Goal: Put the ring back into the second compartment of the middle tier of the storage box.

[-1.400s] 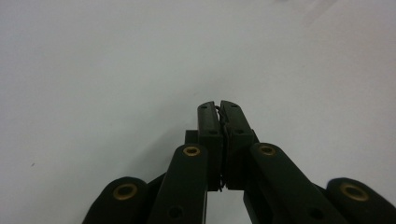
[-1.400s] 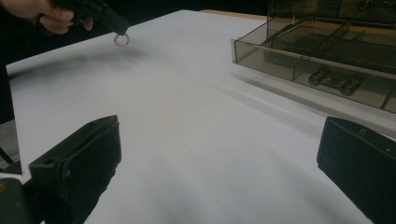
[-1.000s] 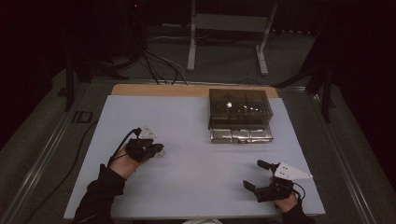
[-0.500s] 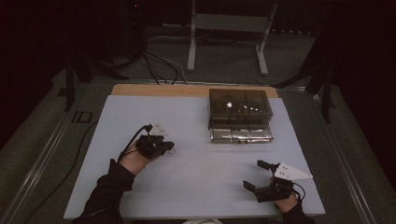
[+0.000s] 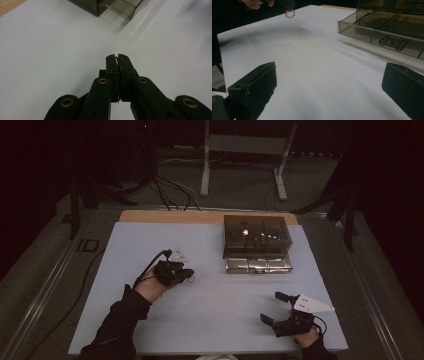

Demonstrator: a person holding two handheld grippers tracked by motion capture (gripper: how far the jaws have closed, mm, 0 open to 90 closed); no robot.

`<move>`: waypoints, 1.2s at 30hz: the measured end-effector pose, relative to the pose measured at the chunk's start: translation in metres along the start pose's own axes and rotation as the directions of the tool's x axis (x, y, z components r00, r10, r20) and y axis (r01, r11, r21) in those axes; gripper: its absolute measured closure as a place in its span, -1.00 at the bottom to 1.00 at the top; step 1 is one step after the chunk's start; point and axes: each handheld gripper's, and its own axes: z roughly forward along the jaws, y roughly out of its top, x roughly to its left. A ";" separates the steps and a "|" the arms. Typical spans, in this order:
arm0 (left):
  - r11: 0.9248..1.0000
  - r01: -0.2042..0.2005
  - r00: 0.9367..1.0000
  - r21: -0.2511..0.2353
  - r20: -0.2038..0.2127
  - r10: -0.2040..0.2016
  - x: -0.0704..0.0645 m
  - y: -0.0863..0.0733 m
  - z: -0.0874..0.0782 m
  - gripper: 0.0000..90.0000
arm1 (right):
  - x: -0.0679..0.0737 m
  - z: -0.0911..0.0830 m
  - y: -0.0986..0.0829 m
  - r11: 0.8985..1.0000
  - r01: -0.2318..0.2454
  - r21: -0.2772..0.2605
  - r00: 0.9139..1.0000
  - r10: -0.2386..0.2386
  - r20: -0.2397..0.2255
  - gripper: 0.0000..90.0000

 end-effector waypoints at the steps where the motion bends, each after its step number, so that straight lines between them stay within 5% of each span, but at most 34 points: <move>1: 1.000 -0.002 1.000 -0.004 0.004 0.002 0.000 0.001 0.000 1.00 | 0.000 0.000 0.000 1.000 0.000 -0.002 1.000 0.000 -0.001 -1.00; 36: 0.996 -0.077 0.993 -0.051 0.088 0.082 -0.015 0.054 0.017 1.00 | 0.000 0.000 0.000 1.000 -0.002 0.003 1.000 0.002 -0.003 -1.00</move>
